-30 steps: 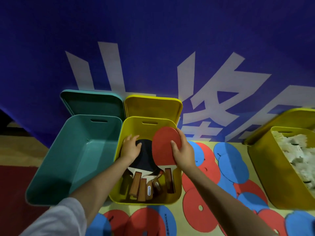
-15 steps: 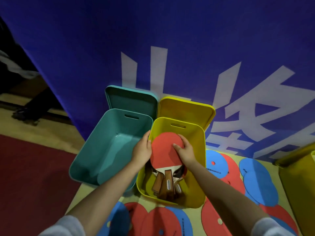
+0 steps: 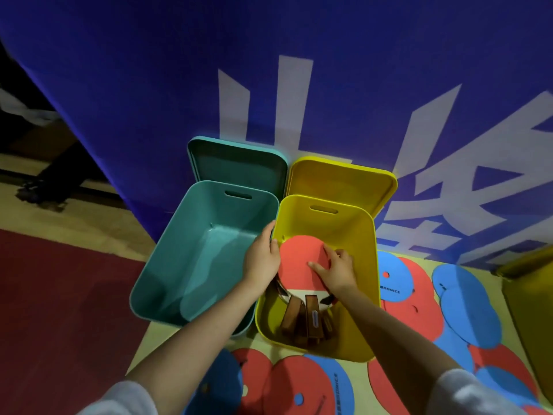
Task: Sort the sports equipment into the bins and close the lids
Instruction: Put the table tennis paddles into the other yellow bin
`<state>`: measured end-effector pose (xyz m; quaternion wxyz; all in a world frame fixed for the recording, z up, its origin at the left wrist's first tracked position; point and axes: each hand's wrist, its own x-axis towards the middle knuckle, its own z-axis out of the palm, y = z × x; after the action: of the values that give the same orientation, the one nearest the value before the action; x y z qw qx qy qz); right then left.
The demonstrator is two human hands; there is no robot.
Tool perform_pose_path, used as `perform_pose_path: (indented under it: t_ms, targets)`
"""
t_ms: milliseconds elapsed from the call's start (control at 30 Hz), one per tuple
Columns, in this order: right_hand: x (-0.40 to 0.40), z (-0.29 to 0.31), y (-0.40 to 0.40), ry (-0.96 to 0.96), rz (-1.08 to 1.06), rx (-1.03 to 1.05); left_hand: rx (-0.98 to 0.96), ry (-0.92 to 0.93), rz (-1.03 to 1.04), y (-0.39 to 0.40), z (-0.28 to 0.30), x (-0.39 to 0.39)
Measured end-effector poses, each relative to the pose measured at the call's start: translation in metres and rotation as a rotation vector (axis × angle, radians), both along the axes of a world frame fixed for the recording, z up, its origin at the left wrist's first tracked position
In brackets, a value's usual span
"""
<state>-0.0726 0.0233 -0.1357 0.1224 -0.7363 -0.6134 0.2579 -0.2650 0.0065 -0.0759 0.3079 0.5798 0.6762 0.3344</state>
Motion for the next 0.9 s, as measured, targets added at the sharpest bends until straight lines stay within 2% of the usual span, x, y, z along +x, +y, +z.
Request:
perform_pose_path:
  t_ms: [100,200,267,333,467,567,667,900]
  targets:
    - [-0.001,0.014,-0.003,-0.144,0.085,0.018,0.032,0.187,-0.044,0.002,0.001,0.003]
    - [0.002,0.037,-0.015,0.012,0.079,0.159,0.152,0.359,-0.127,0.001,0.012,0.008]
    - [0.011,0.058,-0.028,0.187,0.06,0.281,0.21,0.312,-0.15,-0.001,0.026,0.021]
    - [0.033,0.074,-0.049,0.3,-0.005,0.437,0.248,0.183,-0.216,-0.009,0.043,0.052]
    - [0.095,0.089,-0.092,0.446,-0.286,0.624,0.248,-0.085,-0.394,-0.035,0.064,0.136]
    - [0.154,0.085,-0.12,0.535,-0.493,0.634,0.186,-0.179,-0.494,-0.059,0.064,0.198]
    - [0.225,0.069,-0.149,0.608,-0.61,0.583,0.152,-0.177,-0.597,-0.088,0.054,0.258]
    - [0.398,0.014,-0.242,0.535,-0.732,0.299,-0.076,-0.027,-0.756,-0.144,-0.026,0.398]
